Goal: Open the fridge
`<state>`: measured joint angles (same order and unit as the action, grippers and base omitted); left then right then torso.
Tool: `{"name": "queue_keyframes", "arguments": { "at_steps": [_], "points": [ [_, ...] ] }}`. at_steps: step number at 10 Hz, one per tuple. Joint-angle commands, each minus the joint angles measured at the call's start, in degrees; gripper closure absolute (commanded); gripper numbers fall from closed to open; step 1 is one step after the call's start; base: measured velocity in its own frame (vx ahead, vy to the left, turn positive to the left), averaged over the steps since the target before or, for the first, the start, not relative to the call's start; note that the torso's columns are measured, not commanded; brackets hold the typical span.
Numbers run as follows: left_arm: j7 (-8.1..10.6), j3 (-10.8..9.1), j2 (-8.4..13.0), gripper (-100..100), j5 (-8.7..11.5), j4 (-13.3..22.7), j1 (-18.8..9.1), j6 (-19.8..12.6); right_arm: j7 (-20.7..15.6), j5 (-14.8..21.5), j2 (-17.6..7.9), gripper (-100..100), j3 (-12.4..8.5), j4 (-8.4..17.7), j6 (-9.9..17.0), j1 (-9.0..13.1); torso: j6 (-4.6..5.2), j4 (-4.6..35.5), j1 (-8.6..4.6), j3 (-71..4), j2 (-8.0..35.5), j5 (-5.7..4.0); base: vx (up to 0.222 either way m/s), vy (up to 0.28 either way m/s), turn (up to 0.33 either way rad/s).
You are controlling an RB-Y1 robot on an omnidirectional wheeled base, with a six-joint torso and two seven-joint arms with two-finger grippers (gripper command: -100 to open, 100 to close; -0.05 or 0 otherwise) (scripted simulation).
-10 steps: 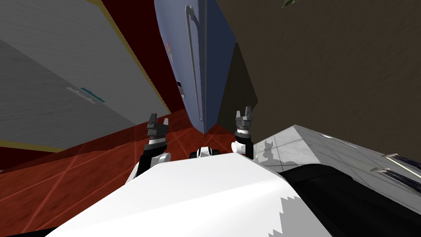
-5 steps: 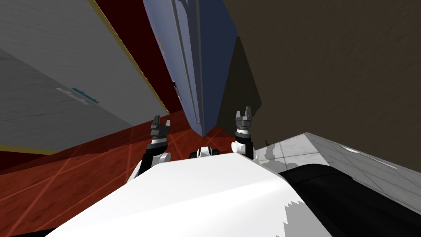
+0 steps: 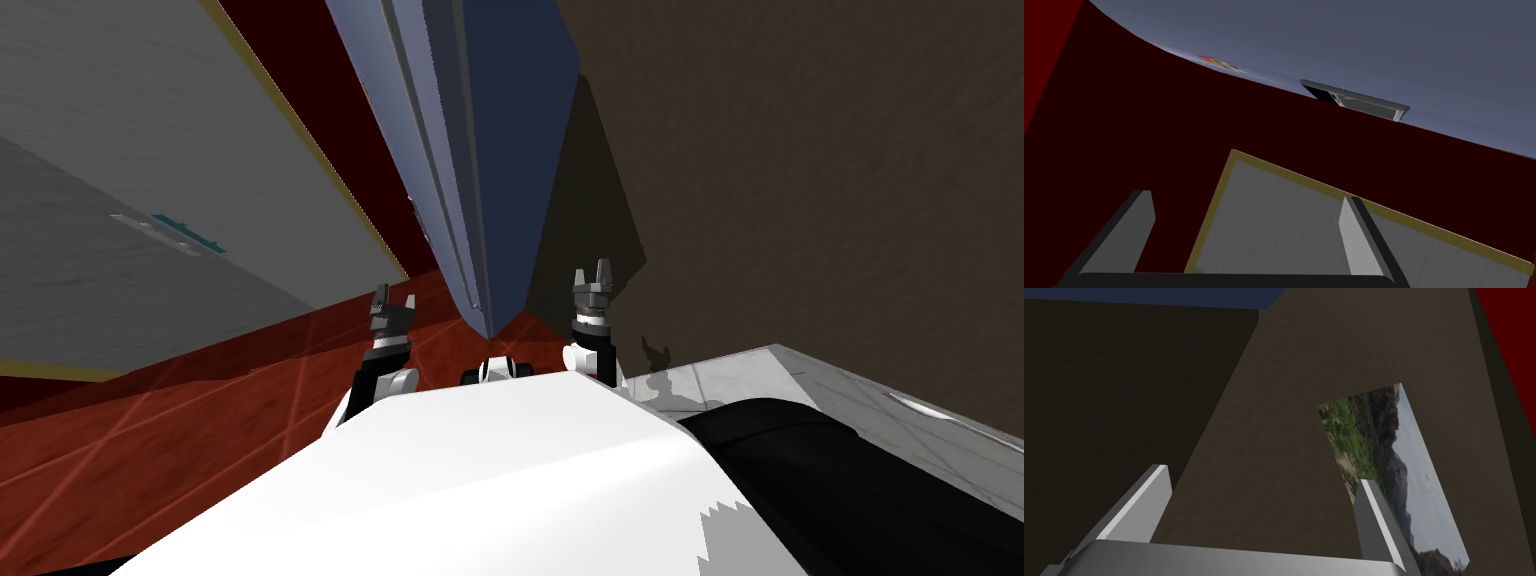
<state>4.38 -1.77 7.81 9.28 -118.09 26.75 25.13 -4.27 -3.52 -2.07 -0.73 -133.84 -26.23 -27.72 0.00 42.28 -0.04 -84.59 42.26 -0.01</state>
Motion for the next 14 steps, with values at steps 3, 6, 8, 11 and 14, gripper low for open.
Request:
{"name": "queue_keyframes", "arguments": {
  "at_steps": [3,6,8,11,14],
  "points": [
    [1.84,-0.59,1.91,-100,2.62,4.48,-1.67,0.47,0.00,0.00,0.00,0,0.00,0.00,0.00,0.00,0.00,0.01,0.04,0.02,0.02,0.01,0.167,-0.146,0.039],
    [3.16,-1.03,2.26,-100,4.54,7.72,-2.87,0.83,0.00,0.00,0.00,0,0.00,0.00,0.00,0.00,0.01,-0.01,0.11,-0.01,0.01,0.03,0.191,-0.138,0.043],
    [3.73,-1.22,1.28,-100,5.38,9.05,-3.38,1.00,0.00,0.00,0.00,0,0.00,0.00,0.00,0.01,0.01,0.07,-0.04,0.14,0.21,-0.02,0.141,-0.146,0.029],
    [4.79,-1.58,-3.48,-100,6.91,11.40,-4.28,1.33,0.00,0.00,0.00,0,0.00,0.00,0.00,0.00,0.01,-0.04,0.03,-0.08,-0.13,0.01,0.171,-0.135,0.056],
    [5.16,-1.70,-7.34,-100,7.46,12.20,-4.59,1.46,0.00,0.00,-0.01,0,-0.01,0.01,0.01,0.02,0.66,-0.28,-0.06,-0.40,-0.71,0.13,0.052,-0.039,0.026]
  ]
}}
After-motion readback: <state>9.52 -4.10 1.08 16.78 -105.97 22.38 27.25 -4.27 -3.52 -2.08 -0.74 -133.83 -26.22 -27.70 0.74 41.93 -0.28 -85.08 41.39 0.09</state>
